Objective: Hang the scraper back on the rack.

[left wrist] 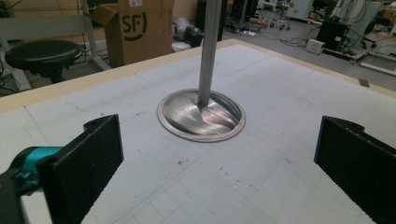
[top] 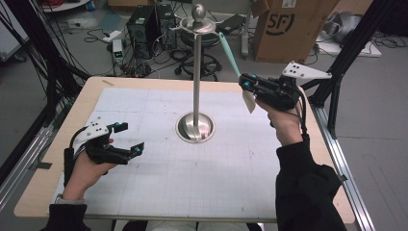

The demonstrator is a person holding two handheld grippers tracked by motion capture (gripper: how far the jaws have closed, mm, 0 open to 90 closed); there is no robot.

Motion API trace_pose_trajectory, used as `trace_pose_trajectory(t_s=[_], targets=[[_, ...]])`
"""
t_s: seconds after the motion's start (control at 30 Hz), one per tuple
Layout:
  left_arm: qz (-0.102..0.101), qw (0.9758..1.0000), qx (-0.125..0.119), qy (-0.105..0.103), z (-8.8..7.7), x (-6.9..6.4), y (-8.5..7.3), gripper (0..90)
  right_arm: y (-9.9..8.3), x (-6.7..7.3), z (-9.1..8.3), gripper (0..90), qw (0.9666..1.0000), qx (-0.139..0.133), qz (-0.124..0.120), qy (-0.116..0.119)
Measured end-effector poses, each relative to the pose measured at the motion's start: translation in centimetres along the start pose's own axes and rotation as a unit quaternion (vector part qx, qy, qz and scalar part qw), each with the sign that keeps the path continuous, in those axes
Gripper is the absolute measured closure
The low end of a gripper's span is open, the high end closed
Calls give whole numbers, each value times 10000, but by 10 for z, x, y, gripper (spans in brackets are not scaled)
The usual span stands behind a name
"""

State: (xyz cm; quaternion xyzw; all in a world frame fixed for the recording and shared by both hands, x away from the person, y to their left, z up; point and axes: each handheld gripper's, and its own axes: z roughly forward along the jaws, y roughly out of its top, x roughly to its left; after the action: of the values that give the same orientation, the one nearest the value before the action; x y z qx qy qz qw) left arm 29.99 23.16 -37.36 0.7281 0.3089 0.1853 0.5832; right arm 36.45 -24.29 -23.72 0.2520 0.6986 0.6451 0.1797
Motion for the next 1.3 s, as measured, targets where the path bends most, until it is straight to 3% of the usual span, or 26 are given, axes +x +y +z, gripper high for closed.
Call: trace_pose_trajectory(t_s=[0.43, 0.57, 0.6, 0.9, 1.1, 1.17, 1.3], targets=[[-4, 10000, -11, 27, -4, 1, -1, 17, -2, 3, 37, 809, 9988, 453, -107, -120], [-15, 10000, -19, 27, -5, 1, -2, 17, -1, 4, 48, 814, 9985, 512, -103, -154], [-18, 10000, -21, 26, -5, 1, -2, 17, -2, 4, 50, 900, 9985, 519, -94, -166], [-21, 10000, -13, 27, -5, 1, -2, 17, -5, 7, 57, 887, 9982, 523, -210, -195], [-30, 10000, -9, 31, -5, 1, -3, 17, -17, 17, 47, 620, 9973, 615, -331, -222], [-25, 10000, 3, 22, -5, 1, -3, 17, -24, 20, 41, 509, 9973, 612, -287, -301], [-23, 10000, 1, 26, -5, 1, -3, 17, -41, 22, 29, 370, 9968, 651, -211, -422]])
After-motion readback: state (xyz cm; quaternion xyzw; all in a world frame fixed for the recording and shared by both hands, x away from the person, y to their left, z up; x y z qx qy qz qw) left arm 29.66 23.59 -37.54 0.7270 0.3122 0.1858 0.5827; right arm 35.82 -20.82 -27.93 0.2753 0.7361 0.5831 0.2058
